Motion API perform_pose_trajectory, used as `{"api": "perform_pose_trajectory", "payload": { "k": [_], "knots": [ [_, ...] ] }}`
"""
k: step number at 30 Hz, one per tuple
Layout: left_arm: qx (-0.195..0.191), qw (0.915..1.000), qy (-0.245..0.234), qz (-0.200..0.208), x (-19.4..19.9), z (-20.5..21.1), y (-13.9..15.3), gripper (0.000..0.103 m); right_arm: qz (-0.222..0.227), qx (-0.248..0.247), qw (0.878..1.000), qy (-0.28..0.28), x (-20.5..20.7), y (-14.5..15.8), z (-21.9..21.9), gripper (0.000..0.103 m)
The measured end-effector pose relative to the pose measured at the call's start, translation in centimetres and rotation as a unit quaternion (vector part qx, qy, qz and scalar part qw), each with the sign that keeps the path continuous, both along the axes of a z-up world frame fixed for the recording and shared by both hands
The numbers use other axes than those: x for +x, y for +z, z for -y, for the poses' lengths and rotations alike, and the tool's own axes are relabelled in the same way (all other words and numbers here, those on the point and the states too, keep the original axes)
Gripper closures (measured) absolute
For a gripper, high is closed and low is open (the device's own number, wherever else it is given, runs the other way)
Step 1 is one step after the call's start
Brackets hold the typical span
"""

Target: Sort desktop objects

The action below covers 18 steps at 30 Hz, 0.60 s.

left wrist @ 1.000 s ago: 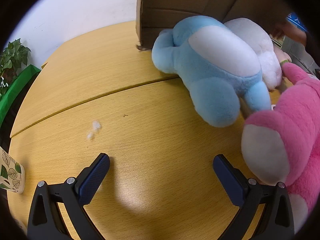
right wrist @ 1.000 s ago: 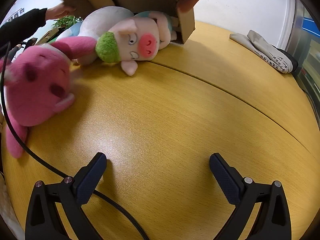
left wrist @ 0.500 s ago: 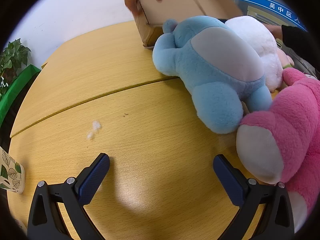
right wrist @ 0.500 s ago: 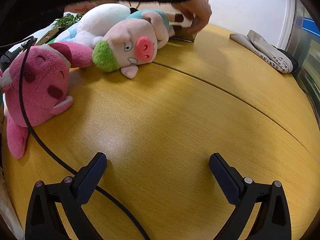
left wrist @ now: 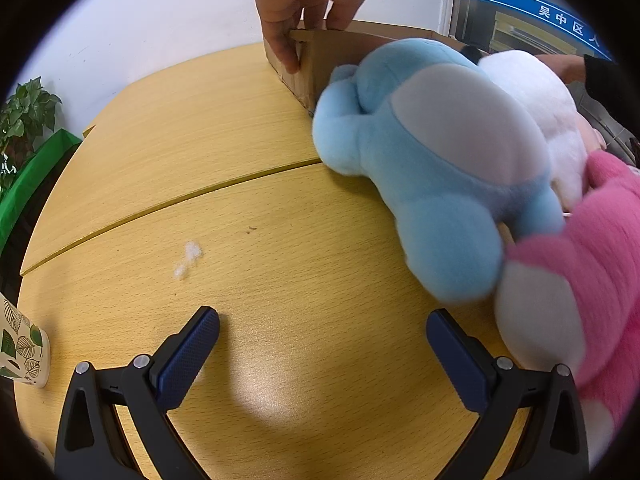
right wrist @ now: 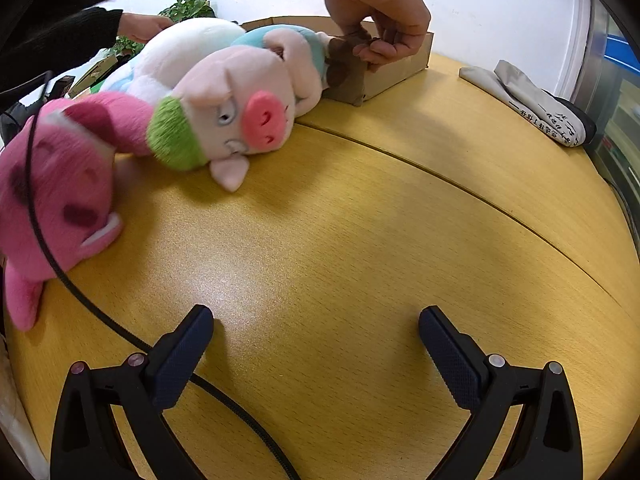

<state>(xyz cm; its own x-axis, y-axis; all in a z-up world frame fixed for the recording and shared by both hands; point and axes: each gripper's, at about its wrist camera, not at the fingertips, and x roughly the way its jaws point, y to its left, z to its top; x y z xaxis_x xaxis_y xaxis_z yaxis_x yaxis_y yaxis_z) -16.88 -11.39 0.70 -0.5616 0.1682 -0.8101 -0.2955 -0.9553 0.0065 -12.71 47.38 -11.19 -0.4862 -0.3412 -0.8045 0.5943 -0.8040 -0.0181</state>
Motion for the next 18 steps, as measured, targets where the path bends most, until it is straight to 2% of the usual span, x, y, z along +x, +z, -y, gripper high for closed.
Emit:
{"api": "perform_pose_trajectory", "payload": {
  "k": [18],
  "knots": [
    [0.0, 1.0, 0.0, 0.0, -0.3, -2.3, 2.5, 0.0, 0.0, 0.0, 1.0, 0.001, 0.0, 0.0, -0.1, 0.0]
  ]
}}
